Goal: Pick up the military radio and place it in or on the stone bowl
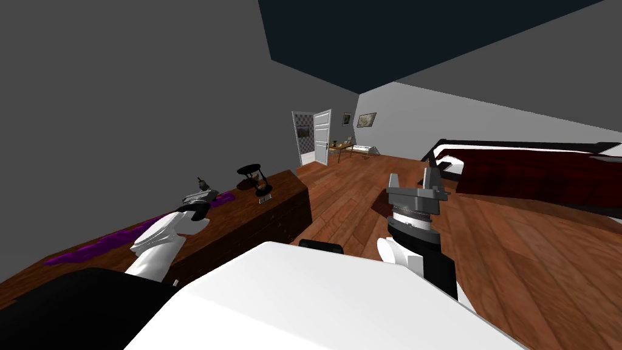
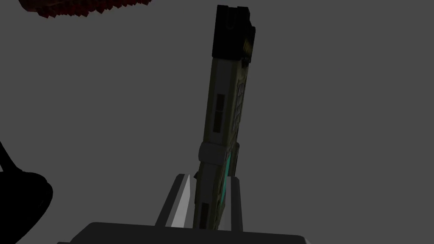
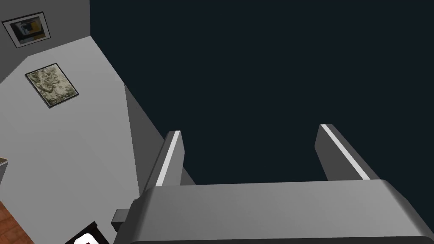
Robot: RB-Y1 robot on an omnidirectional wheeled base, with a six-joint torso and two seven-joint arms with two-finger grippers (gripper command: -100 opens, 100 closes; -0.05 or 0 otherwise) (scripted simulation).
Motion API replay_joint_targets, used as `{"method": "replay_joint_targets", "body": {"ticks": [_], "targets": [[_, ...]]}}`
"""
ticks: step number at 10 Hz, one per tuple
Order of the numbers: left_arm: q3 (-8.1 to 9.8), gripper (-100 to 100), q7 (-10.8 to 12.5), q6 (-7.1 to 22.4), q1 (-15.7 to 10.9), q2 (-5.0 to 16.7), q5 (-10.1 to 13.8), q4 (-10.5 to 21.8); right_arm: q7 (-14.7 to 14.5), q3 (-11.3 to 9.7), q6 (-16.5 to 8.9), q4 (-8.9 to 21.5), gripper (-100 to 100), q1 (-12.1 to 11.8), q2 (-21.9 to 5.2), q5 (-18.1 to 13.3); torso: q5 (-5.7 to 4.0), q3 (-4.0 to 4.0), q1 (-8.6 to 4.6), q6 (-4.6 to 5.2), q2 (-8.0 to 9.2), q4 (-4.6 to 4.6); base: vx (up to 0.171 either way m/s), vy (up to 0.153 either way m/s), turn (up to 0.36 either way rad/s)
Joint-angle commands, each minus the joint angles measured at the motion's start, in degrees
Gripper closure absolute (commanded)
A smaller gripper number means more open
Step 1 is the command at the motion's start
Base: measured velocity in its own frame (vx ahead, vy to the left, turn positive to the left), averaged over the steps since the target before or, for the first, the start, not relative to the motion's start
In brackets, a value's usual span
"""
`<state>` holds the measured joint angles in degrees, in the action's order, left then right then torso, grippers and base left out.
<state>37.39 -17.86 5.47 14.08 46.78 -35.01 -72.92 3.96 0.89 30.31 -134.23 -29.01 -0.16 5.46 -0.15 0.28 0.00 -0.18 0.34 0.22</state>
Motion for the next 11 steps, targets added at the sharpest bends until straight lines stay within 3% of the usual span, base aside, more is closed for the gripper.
{"method": "replay_joint_targets", "body": {"ticks": [1,6,10,11], "targets": [[-0.33,100,0.61,2.13,-0.29,0.88,0.59,0.34,0.0,0.0,0.0,0.0,0,0.0,0.0,0.0,0.0,0.0,0.0,0.0,0.0,0.0,-0.01,0.037,-0.192],[-3.04,100,1.74,8.49,-3.95,4.17,2.73,3.56,0.0,0.0,0.0,0.0,0,0.01,-0.01,0.0,0.03,0.09,0.29,0.19,0.12,0.08,-0.043,0.108,-0.322],[-6.22,100,2.08,12.65,-6.69,5.81,4.62,5.13,0.0,0.01,0.0,0.0,0,0.01,-0.01,0.0,0.07,0.1,0.36,0.2,0.08,0.12,-0.043,0.148,-0.248],[-7.71,100,2.11,14.17,-7.76,6.29,5.43,5.6,0.0,0.01,0.0,0.0,0,0.0,-0.01,0.0,0.08,0.15,0.41,0.16,0.16,0.14,-0.075,0.197,-0.284]]}}
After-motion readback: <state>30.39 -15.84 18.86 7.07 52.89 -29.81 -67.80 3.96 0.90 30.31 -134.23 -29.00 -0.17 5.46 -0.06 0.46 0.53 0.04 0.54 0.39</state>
